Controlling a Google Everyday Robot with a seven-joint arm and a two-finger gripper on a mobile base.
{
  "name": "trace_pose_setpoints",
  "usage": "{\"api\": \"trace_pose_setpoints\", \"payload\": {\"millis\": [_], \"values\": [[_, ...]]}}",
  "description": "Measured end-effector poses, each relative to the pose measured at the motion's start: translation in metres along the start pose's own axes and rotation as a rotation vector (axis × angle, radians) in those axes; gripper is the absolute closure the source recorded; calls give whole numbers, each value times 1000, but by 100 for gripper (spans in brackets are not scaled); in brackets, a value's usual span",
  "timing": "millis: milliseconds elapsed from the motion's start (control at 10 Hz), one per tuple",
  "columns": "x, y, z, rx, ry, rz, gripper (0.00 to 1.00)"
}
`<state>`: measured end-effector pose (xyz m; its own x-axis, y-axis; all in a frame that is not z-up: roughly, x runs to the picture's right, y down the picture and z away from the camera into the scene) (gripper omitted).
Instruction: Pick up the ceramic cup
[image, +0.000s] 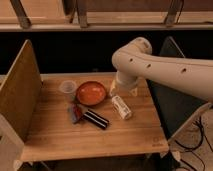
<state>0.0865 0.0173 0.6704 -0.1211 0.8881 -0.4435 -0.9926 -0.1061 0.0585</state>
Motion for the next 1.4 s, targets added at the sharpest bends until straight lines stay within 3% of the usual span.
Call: {"api": "trace_pose_setpoints", "payload": {"millis": [1000,1100,1400], "values": [[-2,0,0,5,-3,-10,37],[-14,7,1,10,-22,-50,37],[-68,92,14,-50,-89,-291,37]]}}
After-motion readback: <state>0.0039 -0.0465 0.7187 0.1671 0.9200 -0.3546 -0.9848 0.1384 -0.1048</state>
